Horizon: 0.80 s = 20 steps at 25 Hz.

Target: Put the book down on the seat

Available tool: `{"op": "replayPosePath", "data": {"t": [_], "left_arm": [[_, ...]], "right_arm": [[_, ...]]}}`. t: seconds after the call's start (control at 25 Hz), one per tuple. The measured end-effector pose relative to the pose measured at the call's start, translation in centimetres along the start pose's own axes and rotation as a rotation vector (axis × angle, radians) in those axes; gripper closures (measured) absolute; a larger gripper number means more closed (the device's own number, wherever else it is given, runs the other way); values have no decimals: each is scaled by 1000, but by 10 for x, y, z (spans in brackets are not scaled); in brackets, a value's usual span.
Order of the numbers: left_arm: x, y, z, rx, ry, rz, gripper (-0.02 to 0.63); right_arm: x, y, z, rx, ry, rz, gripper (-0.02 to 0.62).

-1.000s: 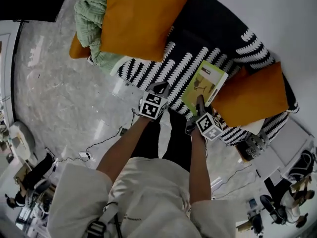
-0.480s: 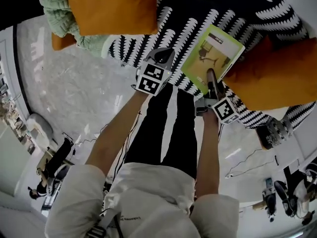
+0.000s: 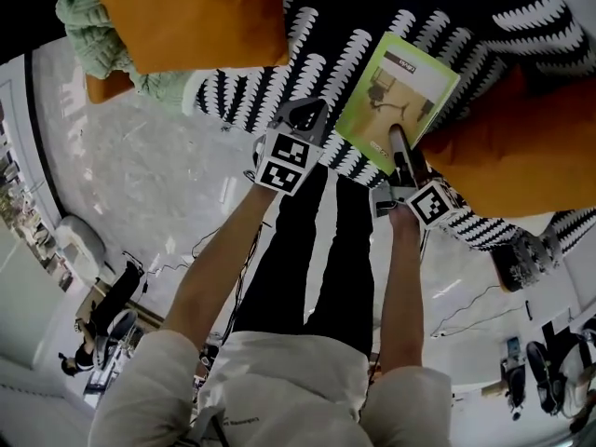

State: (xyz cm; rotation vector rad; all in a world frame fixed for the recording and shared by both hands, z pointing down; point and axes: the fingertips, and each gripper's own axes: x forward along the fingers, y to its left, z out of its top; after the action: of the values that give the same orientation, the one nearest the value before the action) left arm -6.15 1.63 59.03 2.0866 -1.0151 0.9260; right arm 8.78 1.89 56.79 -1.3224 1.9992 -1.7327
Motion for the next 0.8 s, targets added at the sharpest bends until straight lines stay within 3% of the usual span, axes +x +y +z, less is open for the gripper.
{"op": "replayPosePath", "data": {"t": [0.16, 0.4, 0.64, 0.8], "left_arm": [[7, -2, -7, -23, 11, 3, 597], [10, 6, -25, -23, 28, 19, 597], [6, 8, -43, -56, 49, 33, 597], [14, 4, -52, -49, 83, 21, 597]], "right_arm": [[20, -13, -15, 13, 35, -1, 474], [59, 1, -43, 117, 93, 121, 474], [71, -2, -64, 95, 137, 91, 474], [74, -19, -71, 84, 148, 18, 474]]}}
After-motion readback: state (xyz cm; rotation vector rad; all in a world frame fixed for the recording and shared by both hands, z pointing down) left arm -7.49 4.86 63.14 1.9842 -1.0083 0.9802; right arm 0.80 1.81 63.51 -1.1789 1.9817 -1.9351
